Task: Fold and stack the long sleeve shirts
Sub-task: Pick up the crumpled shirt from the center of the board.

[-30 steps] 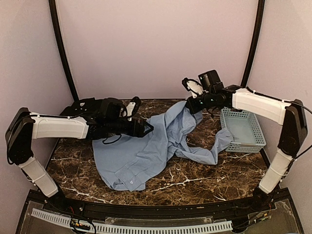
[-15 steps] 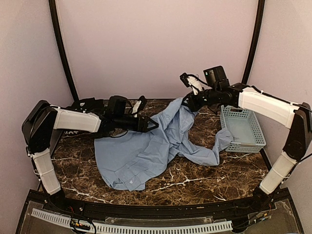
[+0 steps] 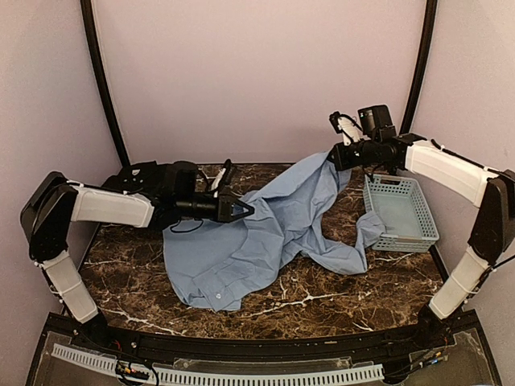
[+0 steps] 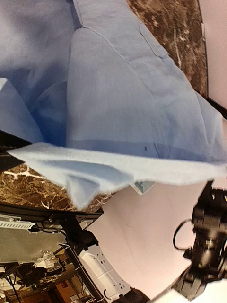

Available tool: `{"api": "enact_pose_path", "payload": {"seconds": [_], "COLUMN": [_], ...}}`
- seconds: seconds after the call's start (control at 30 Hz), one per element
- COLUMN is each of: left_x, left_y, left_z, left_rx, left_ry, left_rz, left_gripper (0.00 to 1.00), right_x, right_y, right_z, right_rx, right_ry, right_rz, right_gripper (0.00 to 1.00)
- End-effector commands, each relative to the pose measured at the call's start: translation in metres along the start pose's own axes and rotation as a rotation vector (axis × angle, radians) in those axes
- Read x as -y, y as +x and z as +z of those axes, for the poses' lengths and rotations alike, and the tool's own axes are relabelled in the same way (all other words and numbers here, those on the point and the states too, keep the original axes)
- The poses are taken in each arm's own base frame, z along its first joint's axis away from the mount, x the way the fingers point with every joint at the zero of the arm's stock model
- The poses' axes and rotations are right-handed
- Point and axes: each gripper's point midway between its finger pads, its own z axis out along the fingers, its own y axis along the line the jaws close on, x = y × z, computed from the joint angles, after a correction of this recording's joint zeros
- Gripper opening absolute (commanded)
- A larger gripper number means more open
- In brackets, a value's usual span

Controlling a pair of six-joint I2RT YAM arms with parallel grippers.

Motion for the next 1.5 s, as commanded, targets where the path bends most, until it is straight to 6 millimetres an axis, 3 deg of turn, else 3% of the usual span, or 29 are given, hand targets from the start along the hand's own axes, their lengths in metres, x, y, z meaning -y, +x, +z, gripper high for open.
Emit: {"api": "enact_pose_path", "payload": {"seconds": [0.0,0.1,0.13,0.17,0.27,0.33,0.47,0.5,0.57,0.6,0.67,0.73,0.83,0.9,1.0,1.13,1.2,1.23,1.27,1.3,1.33,1.37,1.47], "left_x": [0.070,0.096,0.095,0.105,0.103,0.116,0.132,0.128,0.136,0.131,0.129,0.127,0.126,0.130,0.128,0.105,0.082,0.076,0.061,0.054,0.043,0.035,0.019], "left_y": [-0.020,0.002,0.008,0.020,0.049,0.077,0.123,0.132,0.133,0.143,0.145,0.144,0.143,0.138,0.129,0.104,0.098,0.080,0.082,0.068,0.070,0.059,0.047], "left_z": [-0.027,-0.019,-0.016,-0.009,0.018,0.046,0.103,0.110,0.132,0.140,0.145,0.145,0.133,0.120,0.097,0.050,0.024,0.009,-0.002,-0.016,-0.026,-0.039,-0.064], "left_rx": [0.066,0.023,0.017,-0.006,-0.047,-0.115,-0.248,-0.283,-0.308,-0.336,-0.350,-0.351,-0.349,-0.330,-0.296,-0.234,-0.216,-0.169,-0.180,-0.142,-0.151,-0.114,-0.075], "left_ry": [0.088,0.119,0.106,0.121,0.079,0.089,0.087,0.052,0.021,0.006,-0.017,-0.034,-0.047,-0.040,-0.082,-0.209,-0.276,-0.306,-0.365,-0.401,-0.447,-0.483,-0.562], "left_rz": [0.117,0.128,0.117,0.118,0.092,0.104,0.158,0.166,0.229,0.254,0.269,0.280,0.319,0.352,0.400,0.376,0.319,0.289,0.269,0.243,0.228,0.209,0.174], "left_gripper": [0.00,0.00,0.00,0.00,0.00,0.00,0.00,0.00,0.00,0.00,0.02,0.12,0.41,0.57,0.71,0.77,0.78,0.78,0.78,0.78,0.78,0.78,0.78], "right_x": [0.046,0.067,0.068,0.067,0.058,0.054,0.055,0.053,0.051,0.048,0.044,0.039,0.023,-0.003,-0.040,-0.082,-0.100,-0.110,-0.118,-0.127,-0.134,-0.141,-0.165], "right_y": [-0.009,0.008,0.014,0.021,0.044,0.062,0.080,0.083,0.089,0.092,0.096,0.099,0.103,0.107,0.122,0.146,0.151,0.154,0.156,0.159,0.161,0.162,0.165], "right_z": [0.001,0.011,0.014,0.017,0.017,0.010,-0.021,-0.028,-0.040,-0.045,-0.053,-0.057,-0.056,-0.050,-0.043,-0.039,-0.038,-0.038,-0.037,-0.036,-0.035,-0.033,-0.026], "right_rx": [0.017,-0.040,-0.058,-0.075,-0.119,-0.150,-0.189,-0.198,-0.204,-0.206,-0.206,-0.205,-0.199,-0.199,-0.225,-0.248,-0.237,-0.238,-0.240,-0.245,-0.251,-0.254,-0.263], "right_ry": [0.171,0.258,0.263,0.253,0.211,0.211,0.257,0.259,0.264,0.258,0.244,0.227,0.160,0.061,-0.033,-0.169,-0.227,-0.252,-0.268,-0.283,-0.291,-0.297,-0.322], "right_rz": [0.112,0.140,0.145,0.151,0.190,0.208,0.237,0.246,0.263,0.270,0.276,0.273,0.244,0.201,0.129,0.079,0.060,0.046,0.029,0.006,-0.014,-0.036,-0.101], "right_gripper": [0.00,0.05,0.09,0.14,0.35,0.49,0.63,0.66,0.68,0.70,0.71,0.71,0.71,0.71,0.72,0.73,0.73,0.73,0.73,0.73,0.73,0.73,0.74]}}
